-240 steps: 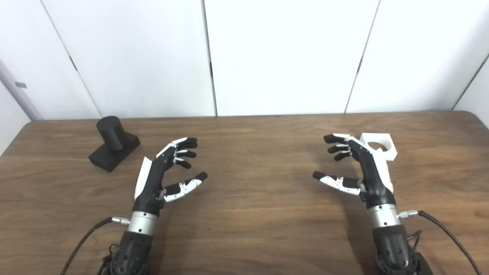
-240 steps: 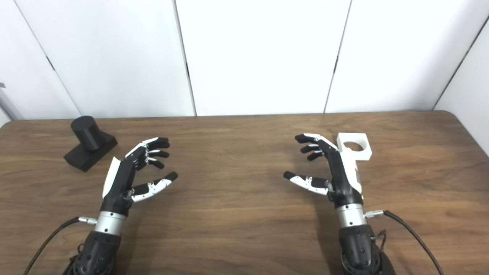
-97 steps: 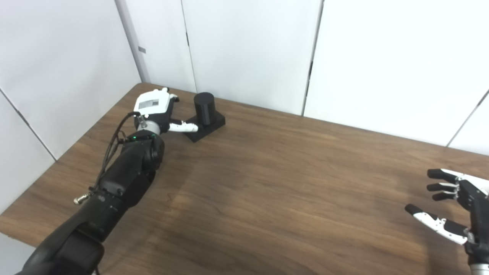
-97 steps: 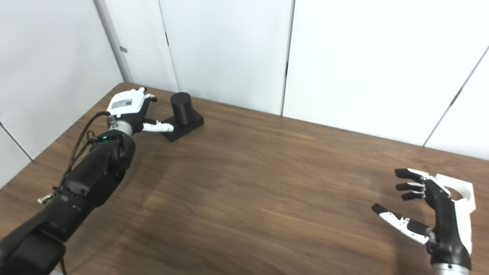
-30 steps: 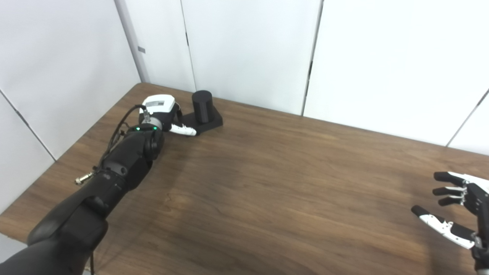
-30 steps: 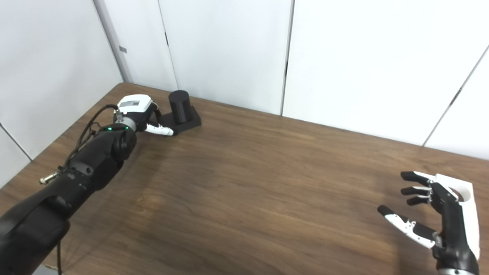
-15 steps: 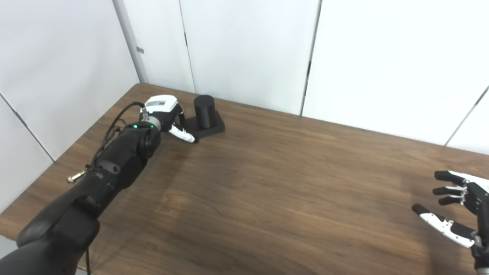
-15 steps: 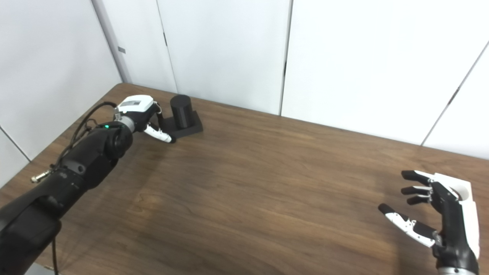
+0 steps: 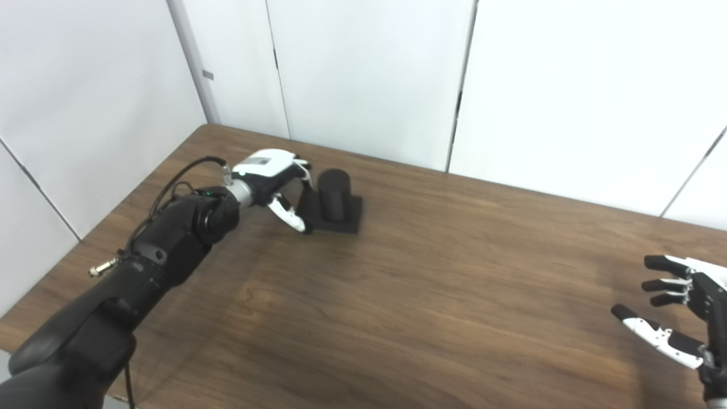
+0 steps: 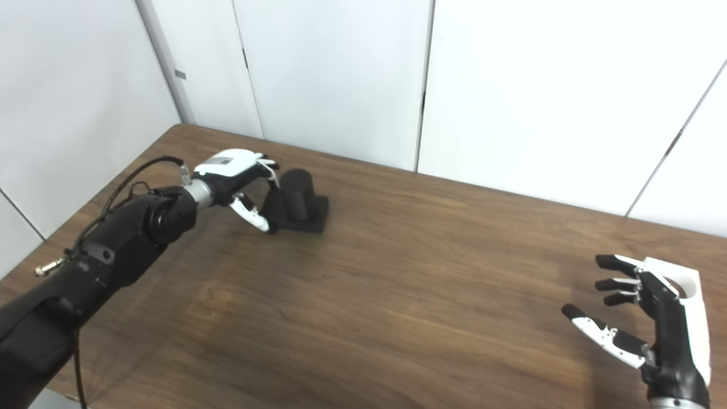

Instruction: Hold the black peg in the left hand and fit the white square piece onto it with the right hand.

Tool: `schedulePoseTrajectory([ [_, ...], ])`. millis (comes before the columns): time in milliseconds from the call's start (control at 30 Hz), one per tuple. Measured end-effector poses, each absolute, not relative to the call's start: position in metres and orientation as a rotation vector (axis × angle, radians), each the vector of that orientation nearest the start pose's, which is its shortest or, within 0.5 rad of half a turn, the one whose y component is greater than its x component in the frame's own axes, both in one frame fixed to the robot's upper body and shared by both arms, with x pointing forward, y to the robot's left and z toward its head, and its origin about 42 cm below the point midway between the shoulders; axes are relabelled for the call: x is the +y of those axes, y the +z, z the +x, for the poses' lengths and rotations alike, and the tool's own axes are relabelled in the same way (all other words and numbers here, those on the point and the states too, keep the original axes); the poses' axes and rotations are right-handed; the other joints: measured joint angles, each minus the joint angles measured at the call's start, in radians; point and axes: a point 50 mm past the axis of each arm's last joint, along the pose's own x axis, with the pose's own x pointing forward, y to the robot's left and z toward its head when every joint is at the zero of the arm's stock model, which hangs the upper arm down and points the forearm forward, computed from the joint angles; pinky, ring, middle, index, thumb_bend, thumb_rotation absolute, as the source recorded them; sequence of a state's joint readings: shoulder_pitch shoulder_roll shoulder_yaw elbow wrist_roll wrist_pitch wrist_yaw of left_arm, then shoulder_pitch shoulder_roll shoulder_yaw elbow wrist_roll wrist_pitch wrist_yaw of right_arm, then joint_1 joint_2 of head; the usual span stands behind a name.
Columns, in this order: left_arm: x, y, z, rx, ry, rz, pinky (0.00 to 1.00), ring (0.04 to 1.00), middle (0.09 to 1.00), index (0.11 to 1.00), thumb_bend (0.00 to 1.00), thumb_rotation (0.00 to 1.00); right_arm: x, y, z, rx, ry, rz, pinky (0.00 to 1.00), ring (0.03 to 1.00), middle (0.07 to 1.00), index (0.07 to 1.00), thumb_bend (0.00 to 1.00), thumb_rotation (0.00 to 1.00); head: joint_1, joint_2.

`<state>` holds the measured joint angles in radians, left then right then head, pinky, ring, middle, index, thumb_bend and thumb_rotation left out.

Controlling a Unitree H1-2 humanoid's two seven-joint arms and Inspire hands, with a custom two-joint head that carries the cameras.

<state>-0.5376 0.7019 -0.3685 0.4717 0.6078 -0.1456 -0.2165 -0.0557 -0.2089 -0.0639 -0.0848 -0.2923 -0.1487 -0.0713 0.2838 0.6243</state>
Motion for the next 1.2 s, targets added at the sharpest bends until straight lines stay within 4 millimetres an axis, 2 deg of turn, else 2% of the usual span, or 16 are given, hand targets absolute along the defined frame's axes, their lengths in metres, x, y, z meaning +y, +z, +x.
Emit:
schedulePoseTrajectory([
  [167, 0.358, 0.191, 0.430, -0.075, -0.496, 1.475, 0.92, 0.991, 0.933, 0.589, 0.89, 0.15, -0.286, 0.156, 0.299, -0.309, -0.098, -0.491, 0.49, 0.578, 0.702, 0.666, 0.54, 0.00, -0.023, 0.005],
  [333, 0.336, 0.189, 0.427, -0.164, -0.582, 1.478, 0.96, 1.000, 0.947, 0.602, 0.88, 0.18, -0.286, 0.151, 0.301, -0.304, -0.094, -0.491, 0.49, 0.577, 0.700, 0.661, 0.54, 0.00, -0.041, 0.008],
  [500, 0.298, 0.185, 0.421, -0.281, -0.692, 1.486, 0.90, 0.982, 0.931, 0.586, 0.88, 0.22, -0.286, 0.149, 0.302, -0.308, -0.099, -0.495, 0.48, 0.583, 0.708, 0.664, 0.53, 0.00, -0.069, 0.012],
  [633, 0.264, 0.179, 0.417, -0.336, -0.774, 1.464, 0.92, 0.993, 0.937, 0.591, 0.88, 0.20, -0.286, 0.146, 0.302, -0.317, -0.100, -0.496, 0.49, 0.584, 0.704, 0.666, 0.54, 0.00, -0.083, 0.017],
  [833, 0.226, 0.177, 0.414, -0.386, -0.870, 1.454, 0.94, 0.992, 0.944, 0.599, 0.90, 0.25, -0.286, 0.146, 0.302, -0.319, -0.103, -0.495, 0.49, 0.577, 0.699, 0.668, 0.55, 0.00, -0.103, 0.021],
  [1000, 0.200, 0.186, 0.408, -0.495, -0.934, 1.627, 0.92, 0.997, 0.954, 0.611, 0.91, 0.38, -0.285, 0.146, 0.302, -0.325, -0.111, -0.494, 0.49, 0.573, 0.699, 0.664, 0.54, 0.00, -0.123, 0.028],
  [1100, 0.185, 0.190, 0.408, -0.540, -0.965, 1.723, 0.90, 0.989, 0.957, 0.609, 0.93, 0.37, -0.283, 0.147, 0.304, -0.331, -0.107, -0.492, 0.49, 0.574, 0.704, 0.664, 0.55, 0.00, -0.137, 0.029],
  [1200, 0.175, 0.191, 0.407, -0.555, -0.975, 1.740, 0.89, 0.983, 0.944, 0.607, 0.94, 0.35, -0.282, 0.147, 0.304, -0.332, -0.107, -0.492, 0.50, 0.580, 0.701, 0.668, 0.55, 0.00, -0.156, 0.032],
])
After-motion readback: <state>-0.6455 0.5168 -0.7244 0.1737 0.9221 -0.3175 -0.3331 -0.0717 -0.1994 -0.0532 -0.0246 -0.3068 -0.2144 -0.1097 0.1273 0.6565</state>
